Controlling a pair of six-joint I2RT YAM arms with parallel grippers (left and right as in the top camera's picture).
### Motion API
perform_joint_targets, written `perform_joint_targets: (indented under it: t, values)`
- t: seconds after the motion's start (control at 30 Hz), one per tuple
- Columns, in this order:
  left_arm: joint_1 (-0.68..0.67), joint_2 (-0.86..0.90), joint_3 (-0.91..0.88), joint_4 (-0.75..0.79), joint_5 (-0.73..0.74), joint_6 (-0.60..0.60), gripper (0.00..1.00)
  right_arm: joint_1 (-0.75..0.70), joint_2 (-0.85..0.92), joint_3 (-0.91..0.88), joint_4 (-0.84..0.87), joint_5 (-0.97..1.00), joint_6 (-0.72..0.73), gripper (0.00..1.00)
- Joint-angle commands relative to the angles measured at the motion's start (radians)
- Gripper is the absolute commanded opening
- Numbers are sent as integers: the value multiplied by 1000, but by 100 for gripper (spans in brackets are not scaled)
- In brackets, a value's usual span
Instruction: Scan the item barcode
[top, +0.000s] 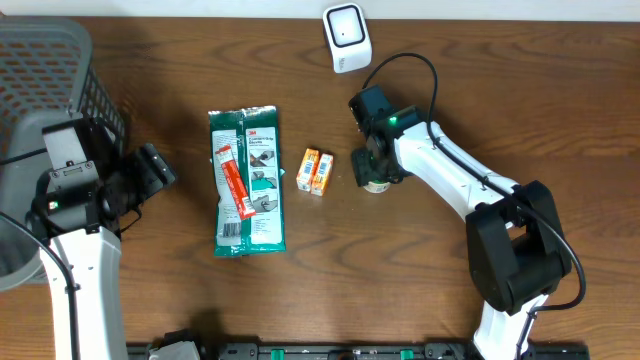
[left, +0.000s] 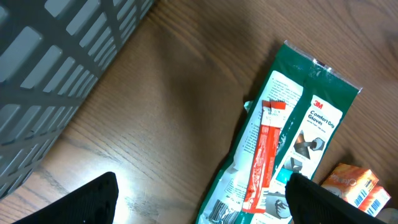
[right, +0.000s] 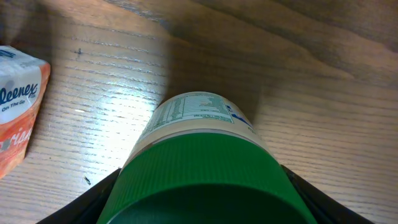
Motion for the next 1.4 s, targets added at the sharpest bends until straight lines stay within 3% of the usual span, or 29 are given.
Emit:
perform_joint_targets:
  t: [0.0,0.6,0.87,0.93,1.0,1.1,1.2,1.3,1.37]
  values:
    - [2,3,13,-2,5,6,86,12,0,-6,-2,-28,10,67]
    - [2,3,13,-2,5,6,86,12,1,-18,8,-45,22,75]
    - [2,3,13,-2,5,6,86,12,1,-18,5,-45,25,65]
    - [2,3,13,-2,5,6,86,12,1,-17,-2,-45,24,56]
    - [2,3,13,-2,5,6,86,12,-8,-6,-4,-45,24,40]
    - [2,3,13,-2,5,6,87,11,-41,22,-9,-45,24,36]
    - [2,3,13,-2,5,6,87,10,-101,48,-17,-45,24,22]
    - [2,3,13,-2,5,6,87,10,-184,56,-19,-45,16,1]
    - [2,3,13,-2,5,6,87,10,-248,57,-18,-45,16,1]
